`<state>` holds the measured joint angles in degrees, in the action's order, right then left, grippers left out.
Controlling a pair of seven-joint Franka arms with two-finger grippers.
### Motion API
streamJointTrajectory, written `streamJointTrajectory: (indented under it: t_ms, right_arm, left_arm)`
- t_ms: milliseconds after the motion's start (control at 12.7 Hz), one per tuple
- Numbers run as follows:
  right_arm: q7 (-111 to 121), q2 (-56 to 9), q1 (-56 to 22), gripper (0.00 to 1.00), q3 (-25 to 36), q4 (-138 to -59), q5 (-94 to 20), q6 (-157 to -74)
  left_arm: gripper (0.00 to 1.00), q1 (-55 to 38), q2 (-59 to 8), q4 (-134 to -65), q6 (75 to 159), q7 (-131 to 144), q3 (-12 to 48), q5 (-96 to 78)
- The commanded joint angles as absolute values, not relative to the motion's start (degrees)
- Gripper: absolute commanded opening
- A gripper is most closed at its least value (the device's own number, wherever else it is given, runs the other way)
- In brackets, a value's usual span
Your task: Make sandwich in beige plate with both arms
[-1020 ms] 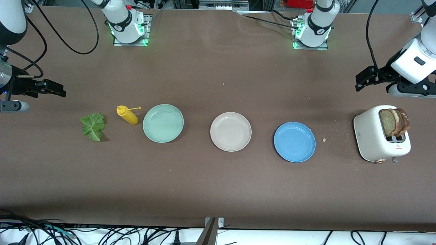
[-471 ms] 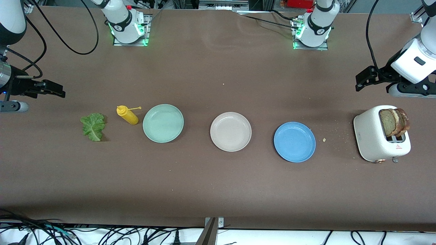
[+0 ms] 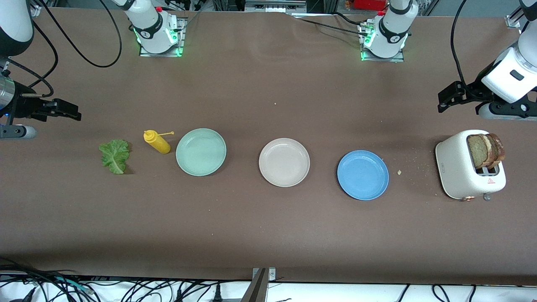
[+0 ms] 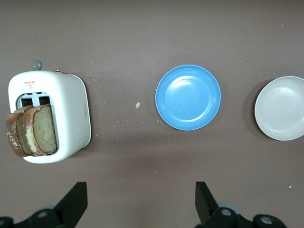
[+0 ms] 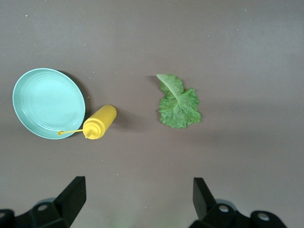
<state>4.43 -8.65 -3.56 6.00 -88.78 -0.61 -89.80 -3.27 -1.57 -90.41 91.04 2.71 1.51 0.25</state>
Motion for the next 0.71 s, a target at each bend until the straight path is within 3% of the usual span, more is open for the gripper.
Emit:
streamJointTrajectory:
  t_ms: [0,628]
  right_arm:
    - [4.1,-9.5,-3.3,1.00,5.8,-87.4,-1.4,-89.6]
    - [4.1,-9.3,-3.3,1.00,5.9,-87.3,-0.8,-89.6]
  left_arm:
    - [1.00,-3.1,-1.1,-90.4,90.4,1.3,1.5,1.1]
    - [1.00,-2.0,-1.3,-90.0,90.6,1.1,1.6,1.0]
